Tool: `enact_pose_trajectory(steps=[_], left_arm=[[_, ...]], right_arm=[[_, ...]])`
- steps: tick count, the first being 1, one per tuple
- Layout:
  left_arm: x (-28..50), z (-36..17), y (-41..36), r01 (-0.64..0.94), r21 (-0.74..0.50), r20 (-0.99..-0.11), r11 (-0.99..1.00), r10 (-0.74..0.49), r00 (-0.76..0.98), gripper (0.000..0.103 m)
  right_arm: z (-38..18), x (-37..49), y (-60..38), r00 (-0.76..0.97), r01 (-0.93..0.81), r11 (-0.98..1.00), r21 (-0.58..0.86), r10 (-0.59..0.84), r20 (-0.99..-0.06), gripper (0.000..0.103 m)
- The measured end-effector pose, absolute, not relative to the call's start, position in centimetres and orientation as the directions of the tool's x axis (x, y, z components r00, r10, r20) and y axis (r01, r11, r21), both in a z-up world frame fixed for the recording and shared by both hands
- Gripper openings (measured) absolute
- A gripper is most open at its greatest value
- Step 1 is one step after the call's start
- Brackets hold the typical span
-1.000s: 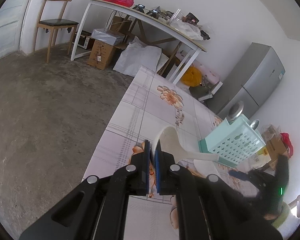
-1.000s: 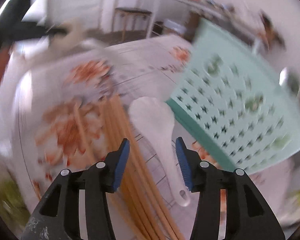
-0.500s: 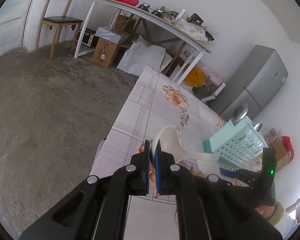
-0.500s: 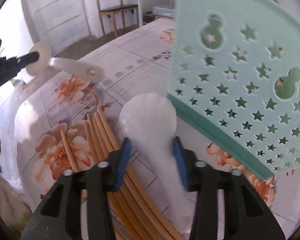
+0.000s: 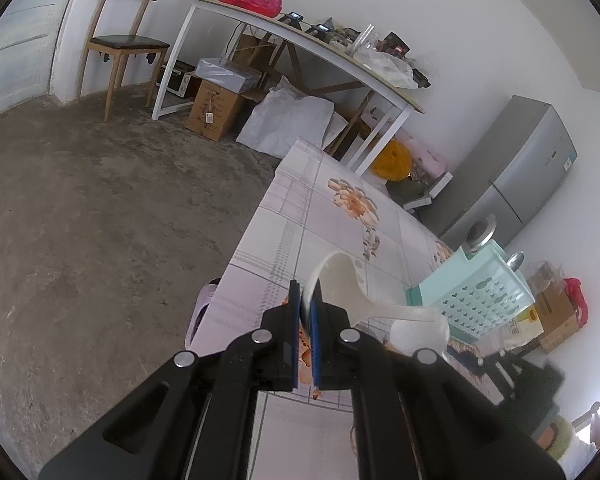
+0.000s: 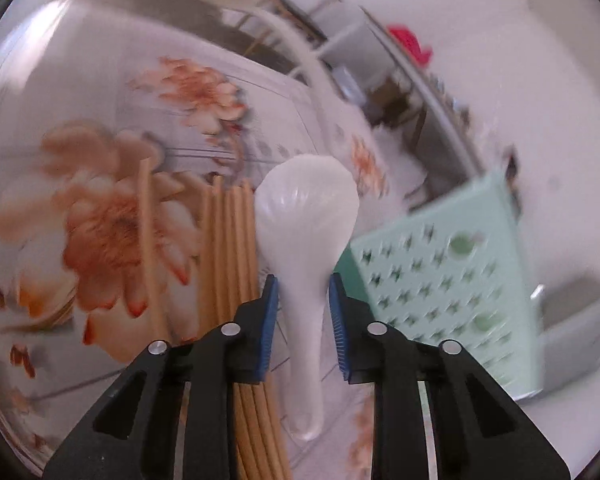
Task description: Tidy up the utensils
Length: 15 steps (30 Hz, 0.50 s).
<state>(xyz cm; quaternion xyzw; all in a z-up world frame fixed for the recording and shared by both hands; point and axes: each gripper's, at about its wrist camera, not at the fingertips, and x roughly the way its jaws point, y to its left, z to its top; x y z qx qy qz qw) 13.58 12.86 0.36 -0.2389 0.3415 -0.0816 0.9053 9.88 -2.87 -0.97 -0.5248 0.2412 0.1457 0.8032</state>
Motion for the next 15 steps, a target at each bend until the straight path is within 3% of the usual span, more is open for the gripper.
enact_pose_trajectory(steps=[3, 5, 15], left_arm=[[13.5, 0.4, 13.2, -0.022, -0.488, -0.579, 0.872, -0.305, 0.756, 0.004], [13.5, 0.4, 13.3, -0.024, -0.491, -0.578, 0.871, -0.305, 0.757, 0.004], [13.2, 0.4, 14.1, -0.037, -0.501, -0.573, 0.864, -0.300, 0.763, 0.004]], right_arm=[[-2.5, 7.7, -2.0, 0.889, -0.443, 0.249, -0.861, -0.001, -0.458, 0.019], [-2.8, 6.5, -1.9, 0.891, -0.448, 0.204, -0.870, 0.019, -0.454, 0.016], [0.3, 5.4, -4.0, 0.851, -0.509, 0.313, -0.802, 0.049, -0.522, 0.026]])
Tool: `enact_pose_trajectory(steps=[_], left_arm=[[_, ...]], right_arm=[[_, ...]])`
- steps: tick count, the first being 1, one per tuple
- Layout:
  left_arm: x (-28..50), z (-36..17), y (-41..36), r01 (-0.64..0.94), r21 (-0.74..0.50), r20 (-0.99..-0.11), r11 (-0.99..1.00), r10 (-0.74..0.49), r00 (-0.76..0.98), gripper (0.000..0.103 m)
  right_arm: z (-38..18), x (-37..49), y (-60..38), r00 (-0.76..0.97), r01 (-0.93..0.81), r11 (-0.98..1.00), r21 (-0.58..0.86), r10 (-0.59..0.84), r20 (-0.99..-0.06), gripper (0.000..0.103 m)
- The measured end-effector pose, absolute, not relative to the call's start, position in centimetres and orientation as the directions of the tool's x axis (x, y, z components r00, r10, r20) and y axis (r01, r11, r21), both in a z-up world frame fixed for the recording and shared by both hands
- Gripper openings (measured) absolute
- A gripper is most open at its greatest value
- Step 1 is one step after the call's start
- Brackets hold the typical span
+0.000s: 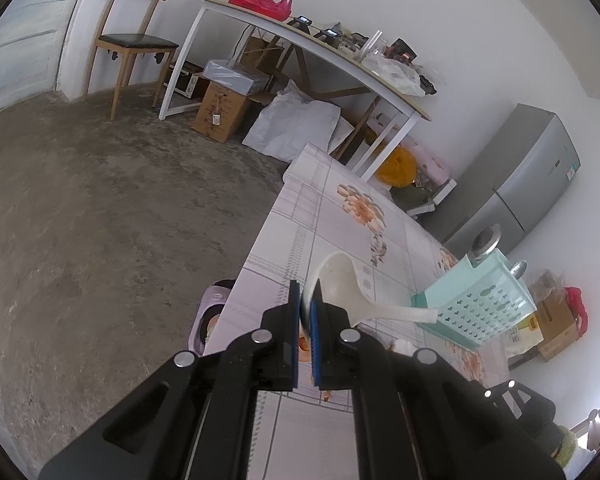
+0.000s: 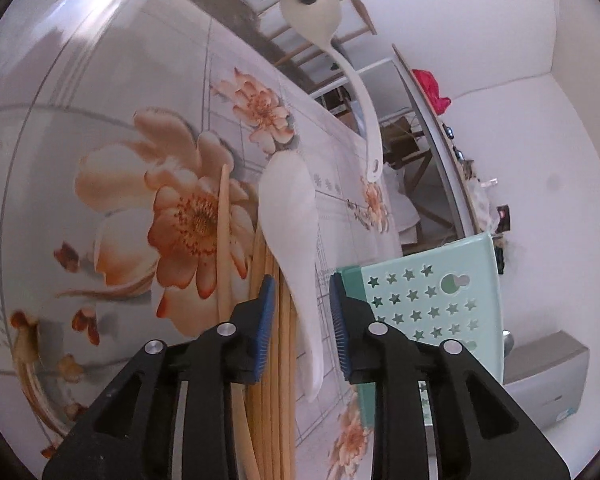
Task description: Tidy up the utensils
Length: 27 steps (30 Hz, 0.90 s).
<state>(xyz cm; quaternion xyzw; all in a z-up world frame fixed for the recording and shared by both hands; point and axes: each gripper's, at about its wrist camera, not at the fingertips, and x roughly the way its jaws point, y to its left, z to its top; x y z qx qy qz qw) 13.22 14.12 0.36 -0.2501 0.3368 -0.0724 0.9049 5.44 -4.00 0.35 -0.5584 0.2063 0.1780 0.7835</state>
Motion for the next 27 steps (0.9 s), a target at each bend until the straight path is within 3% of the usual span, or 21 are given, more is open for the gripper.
enact_pose_trajectory(steps=[14, 20, 21, 27], left_arm=[[13.0, 0.0, 15.1, -0.058, -0.514, -0.578, 0.856, -0.296, 0.760, 0.004], [12.8, 0.0, 15.4, -0.065, -0.510, -0.577, 0.858, -0.286, 0.765, 0.004], [12.8, 0.0, 15.4, -0.065, -0.511, -0.576, 0.857, -0.285, 0.766, 0.004], [12.0, 1.2, 15.6, -0.048, -0.518, -0.545, 0.854, -0.286, 0.789, 0.004]], right_arm=[[-0.2, 8.4, -1.4, 0.806, -0.579, 0.362, -0.731, 0.116, -0.581, 0.024], [-0.9, 8.5, -0.9, 0.799, -0.586, 0.369, -0.722, 0.115, -0.590, 0.010], [-1.0, 8.6, -0.9, 0.803, -0.581, 0.372, -0.724, 0.114, -0.585, 0.002], [0.6, 8.0, -1.8, 0.847, -0.515, 0.430, -0.741, 0.127, -0.516, 0.001]])
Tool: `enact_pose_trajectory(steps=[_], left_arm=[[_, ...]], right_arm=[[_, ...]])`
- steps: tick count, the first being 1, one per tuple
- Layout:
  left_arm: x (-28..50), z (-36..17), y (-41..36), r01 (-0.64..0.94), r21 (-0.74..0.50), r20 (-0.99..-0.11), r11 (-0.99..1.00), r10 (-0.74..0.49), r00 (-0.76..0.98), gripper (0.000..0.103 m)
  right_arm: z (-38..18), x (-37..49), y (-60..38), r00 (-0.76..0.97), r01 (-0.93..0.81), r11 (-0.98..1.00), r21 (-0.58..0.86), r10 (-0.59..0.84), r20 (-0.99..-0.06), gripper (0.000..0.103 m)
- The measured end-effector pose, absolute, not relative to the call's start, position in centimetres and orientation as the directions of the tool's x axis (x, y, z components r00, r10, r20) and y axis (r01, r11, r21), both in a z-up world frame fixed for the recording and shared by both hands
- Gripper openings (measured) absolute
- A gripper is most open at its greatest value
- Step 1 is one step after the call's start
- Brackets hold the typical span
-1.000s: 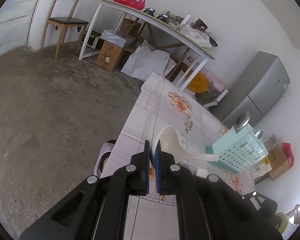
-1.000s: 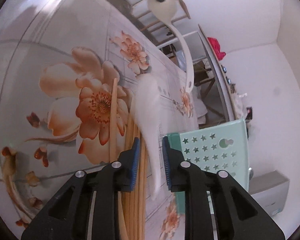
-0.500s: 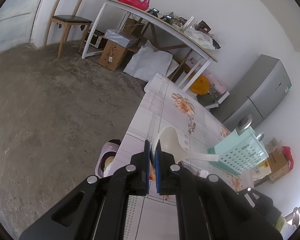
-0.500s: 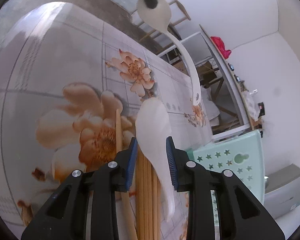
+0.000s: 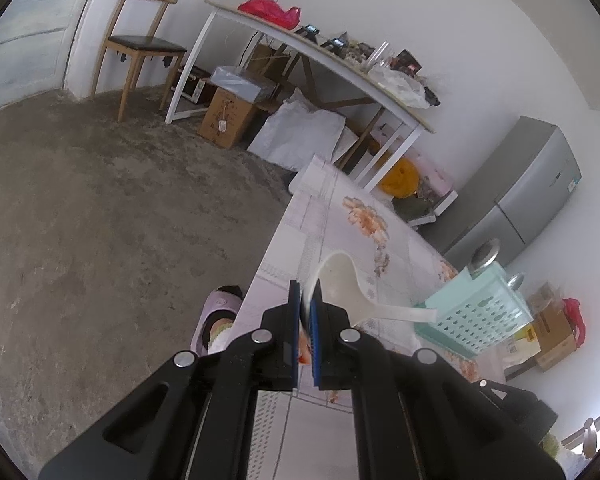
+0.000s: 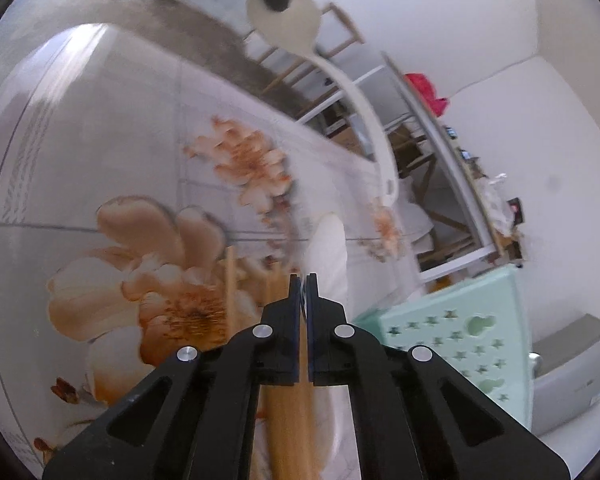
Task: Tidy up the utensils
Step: 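Carry the white ceramic spoon with the right gripper over the green holder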
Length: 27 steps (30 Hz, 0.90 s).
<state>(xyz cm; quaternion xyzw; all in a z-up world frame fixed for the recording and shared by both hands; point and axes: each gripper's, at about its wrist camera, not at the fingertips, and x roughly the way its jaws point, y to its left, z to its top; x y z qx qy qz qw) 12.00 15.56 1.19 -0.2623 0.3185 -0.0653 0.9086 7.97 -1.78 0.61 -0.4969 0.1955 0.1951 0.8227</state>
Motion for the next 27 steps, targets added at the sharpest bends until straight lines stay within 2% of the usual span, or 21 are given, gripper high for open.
enact_pose_trajectory(steps=[8, 15, 20, 27], left_arm=[[12.0, 6.8, 13.7, 0.078, -0.514, -0.414, 0.854, -0.327, 0.849, 0.004], [13.4, 13.0, 7.7, 0.254, -0.380, -0.313, 0.889, -0.382, 0.869, 0.004], [14.8, 15.9, 2.0, 0.297, -0.147, -0.302, 0.943, -0.329, 0.895, 0.004], [16.0, 15.6, -6.8, 0.289, 0.334, -0.312, 0.897, -0.184, 0.932, 0.004]], right_arm=[[5.0, 7.9, -4.7, 0.907, -0.381, 0.590, -0.712, 0.089, -0.412, 0.000], [9.2, 7.5, -8.7, 0.940, -0.233, 0.763, -0.603, 0.018, -0.341, 0.000], [11.6, 6.6, -12.3, 0.949, -0.140, 0.868, -0.477, -0.021, -0.315, 0.000], [13.4, 5.7, -17.6, 0.952, -0.048, 0.935, -0.351, -0.064, -0.300, 0.000]])
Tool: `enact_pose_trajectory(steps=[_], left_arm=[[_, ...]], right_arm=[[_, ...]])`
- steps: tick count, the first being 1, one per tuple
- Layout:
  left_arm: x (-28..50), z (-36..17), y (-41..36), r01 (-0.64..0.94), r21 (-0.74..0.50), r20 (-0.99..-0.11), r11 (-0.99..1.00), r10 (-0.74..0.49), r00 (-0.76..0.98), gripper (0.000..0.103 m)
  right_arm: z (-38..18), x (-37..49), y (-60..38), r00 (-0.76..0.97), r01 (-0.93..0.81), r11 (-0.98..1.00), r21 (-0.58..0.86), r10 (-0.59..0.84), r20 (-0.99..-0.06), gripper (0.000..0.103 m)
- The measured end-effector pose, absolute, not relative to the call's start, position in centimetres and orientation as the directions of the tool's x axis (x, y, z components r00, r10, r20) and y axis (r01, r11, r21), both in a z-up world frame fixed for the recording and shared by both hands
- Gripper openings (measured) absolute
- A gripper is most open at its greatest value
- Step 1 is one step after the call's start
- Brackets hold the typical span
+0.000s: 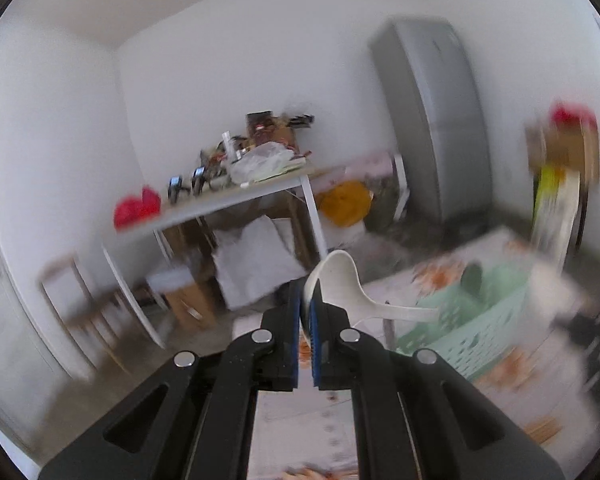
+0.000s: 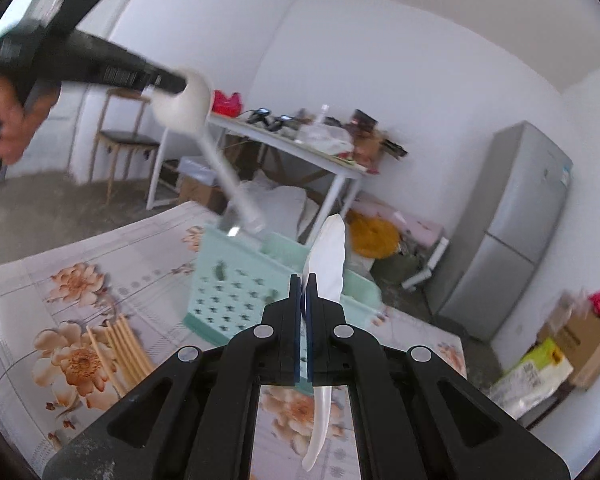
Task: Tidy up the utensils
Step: 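Carry the white ceramic spoon with the right gripper over the green holder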
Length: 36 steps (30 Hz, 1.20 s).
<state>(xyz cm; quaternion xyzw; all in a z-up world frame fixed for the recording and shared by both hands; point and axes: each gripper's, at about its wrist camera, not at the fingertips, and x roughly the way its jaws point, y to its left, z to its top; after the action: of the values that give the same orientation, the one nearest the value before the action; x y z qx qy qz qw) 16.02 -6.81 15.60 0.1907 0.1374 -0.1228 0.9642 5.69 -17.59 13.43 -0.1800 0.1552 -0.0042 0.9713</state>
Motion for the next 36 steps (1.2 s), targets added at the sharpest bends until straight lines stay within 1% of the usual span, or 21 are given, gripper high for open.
enact_pose_trajectory(steps=[3, 5, 7, 11, 13, 15, 18, 19, 20, 21, 22, 23, 24, 26, 31, 33, 36], left_arm=[[16.1, 14.6, -9.8, 0.252, 0.500, -0.275, 0.829, -0.124, 0.953, 0.004], [16.4, 13.9, -11.1, 0.249, 0.569, -0.268, 0.784, -0.109, 0.957, 0.004], [17.1, 12.9, -12.3, 0.263, 0.623, -0.283, 0.737, -0.101, 0.954, 0.004], [18.5, 11.1, -14.3, 0.307, 0.663, -0.337, 0.683, -0.094, 0.937, 0.004], [19.3, 10.1, -15.2, 0.344, 0.654, -0.385, 0.674, -0.095, 0.918, 0.006], [20.0, 9.5, -15.5, 0.385, 0.621, -0.433, 0.683, -0.111, 0.895, 0.007], [20.4, 9.0, -15.8, 0.418, 0.566, -0.478, 0.711, -0.131, 0.868, 0.010], [20.6, 9.1, -15.6, 0.425, 0.536, -0.489, 0.729, -0.143, 0.861, 0.021], [20.7, 9.3, -15.3, 0.428, 0.510, -0.493, 0.746, -0.154, 0.856, 0.035], [20.8, 9.6, -15.0, 0.430, 0.479, -0.493, 0.765, -0.171, 0.853, 0.042], [20.7, 9.8, -14.7, 0.436, 0.447, -0.492, 0.781, -0.192, 0.849, 0.052], [20.6, 10.1, -14.4, 0.445, 0.410, -0.493, 0.796, -0.217, 0.843, 0.056], [20.4, 10.6, -13.6, 0.459, 0.356, -0.496, 0.814, -0.251, 0.831, 0.057], [20.2, 11.0, -12.7, 0.462, 0.286, -0.500, 0.839, -0.281, 0.819, 0.063], [19.3, 11.3, -9.3, 0.451, 0.130, -0.492, 0.883, -0.337, 0.802, 0.068], [18.9, 11.1, -8.0, 0.454, 0.062, -0.484, 0.889, -0.371, 0.793, 0.072], [18.8, 10.2, -6.3, 0.462, -0.006, -0.487, 0.887, -0.406, 0.773, 0.076]], right_arm=[[13.5, 5.5, -19.1, 0.951, -0.030, 0.947, -0.319, -0.072, -0.301, 0.000], [13.5, 5.4, -20.1, 0.950, -0.019, 0.957, -0.290, -0.073, -0.304, 0.000], [13.6, 5.3, -21.1, 0.949, -0.011, 0.967, -0.256, -0.070, -0.307, 0.000], [14.2, 5.4, -23.1, 0.952, -0.002, 0.986, -0.165, -0.048, -0.301, 0.000], [14.8, 5.5, -24.3, 0.956, -0.006, 0.995, -0.100, -0.024, -0.294, 0.000], [15.3, 5.7, -25.4, 0.959, -0.015, 0.999, -0.035, 0.004, -0.282, 0.000], [16.5, 6.4, -27.2, 0.965, -0.037, 0.998, 0.060, 0.051, -0.256, 0.000], [16.7, 6.6, -27.5, 0.967, -0.045, 0.996, 0.078, 0.063, -0.248, 0.000], [17.1, 6.9, -27.9, 0.968, -0.052, 0.994, 0.095, 0.074, -0.239, 0.000], [17.5, 7.3, -28.1, 0.970, -0.061, 0.992, 0.109, 0.085, -0.229, 0.000], [17.8, 7.5, -28.4, 0.971, -0.066, 0.991, 0.116, 0.090, -0.220, 0.000], [18.3, 7.8, -28.6, 0.974, -0.070, 0.990, 0.122, 0.094, -0.205, 0.000], [18.8, 8.2, -28.8, 0.977, -0.075, 0.989, 0.127, 0.099, -0.191, 0.000], [19.6, 8.9, -29.1, 0.980, -0.088, 0.986, 0.144, 0.111, -0.164, 0.000], [21.1, 11.0, -29.7, 0.982, -0.130, 0.973, 0.193, 0.153, -0.112, 0.000], [21.2, 12.3, -29.8, 0.978, -0.152, 0.965, 0.214, 0.178, -0.107, 0.000], [20.7, 14.4, -29.9, 0.969, -0.184, 0.950, 0.252, 0.219, -0.116, 0.000]])
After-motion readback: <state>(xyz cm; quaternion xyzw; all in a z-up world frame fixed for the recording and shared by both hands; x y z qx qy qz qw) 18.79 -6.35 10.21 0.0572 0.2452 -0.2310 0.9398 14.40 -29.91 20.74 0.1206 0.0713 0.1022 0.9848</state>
